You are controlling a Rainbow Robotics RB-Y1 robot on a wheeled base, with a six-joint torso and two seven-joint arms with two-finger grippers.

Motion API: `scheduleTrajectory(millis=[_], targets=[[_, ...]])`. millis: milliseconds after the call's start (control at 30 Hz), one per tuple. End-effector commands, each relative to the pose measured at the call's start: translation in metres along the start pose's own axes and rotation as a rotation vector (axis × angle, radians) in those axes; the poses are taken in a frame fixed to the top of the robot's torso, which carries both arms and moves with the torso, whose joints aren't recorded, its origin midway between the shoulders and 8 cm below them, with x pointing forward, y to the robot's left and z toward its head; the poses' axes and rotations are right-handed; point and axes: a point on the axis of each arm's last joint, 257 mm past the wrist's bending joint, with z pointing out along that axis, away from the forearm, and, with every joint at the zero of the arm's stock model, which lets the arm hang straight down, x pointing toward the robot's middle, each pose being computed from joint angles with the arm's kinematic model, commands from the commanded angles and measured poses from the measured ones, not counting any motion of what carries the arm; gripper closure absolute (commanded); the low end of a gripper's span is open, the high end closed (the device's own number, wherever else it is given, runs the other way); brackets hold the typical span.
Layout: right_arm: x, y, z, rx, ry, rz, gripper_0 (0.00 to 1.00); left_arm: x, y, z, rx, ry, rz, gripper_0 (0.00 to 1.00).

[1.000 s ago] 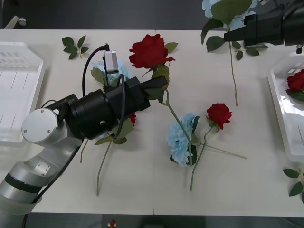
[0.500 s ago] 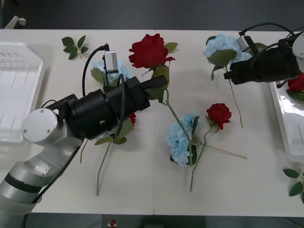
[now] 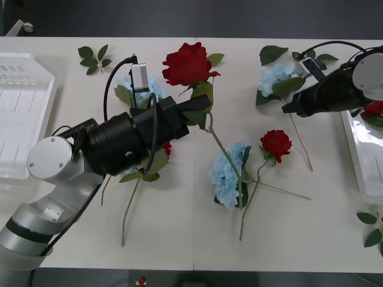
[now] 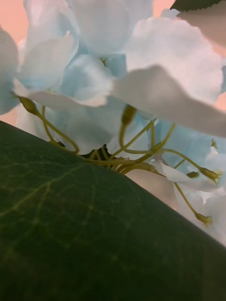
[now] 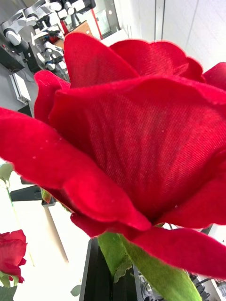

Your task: Put the red flowers into the right box and the blue flowers into the left box

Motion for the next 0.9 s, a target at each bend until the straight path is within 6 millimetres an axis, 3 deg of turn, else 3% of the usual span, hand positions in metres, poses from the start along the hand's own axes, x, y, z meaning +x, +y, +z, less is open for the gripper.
scheduleTrajectory(millis=[33,233,533,700,733,767,900], targets=[[-0.022,-0.001,-0.010,0.001,-0.026,-0.156,0.00,-0.006,-0.008,-0.001,0.015,0.007,0.024,1.00],[-0.037,0.012,-0.043,-0.124,-0.095,-0.141,0.00,-0.007,-0.009,-0.001,0.017,0.006,0.025,1.00],[-0.072,0.054,-0.128,-0.418,-0.261,-0.109,0.00,-0.006,-0.012,0.000,0.027,0.005,0.022,1.00],[-0.079,0.088,-0.165,-0.584,-0.441,-0.029,0.00,-0.009,-0.016,0.003,0.038,-0.004,0.020,1.00],[-0.079,0.088,-0.165,-0.584,-0.441,-0.029,0.00,-0.009,-0.016,0.003,0.038,-0.004,0.020,1.00],[-0.077,0.105,-0.176,-0.633,-0.481,0.003,0.00,-0.012,-0.017,0.005,0.043,-0.012,0.020,1.00],[-0.067,0.143,-0.193,-0.706,-0.516,0.003,0.00,-0.016,-0.022,0.008,0.055,-0.019,0.021,1.00]])
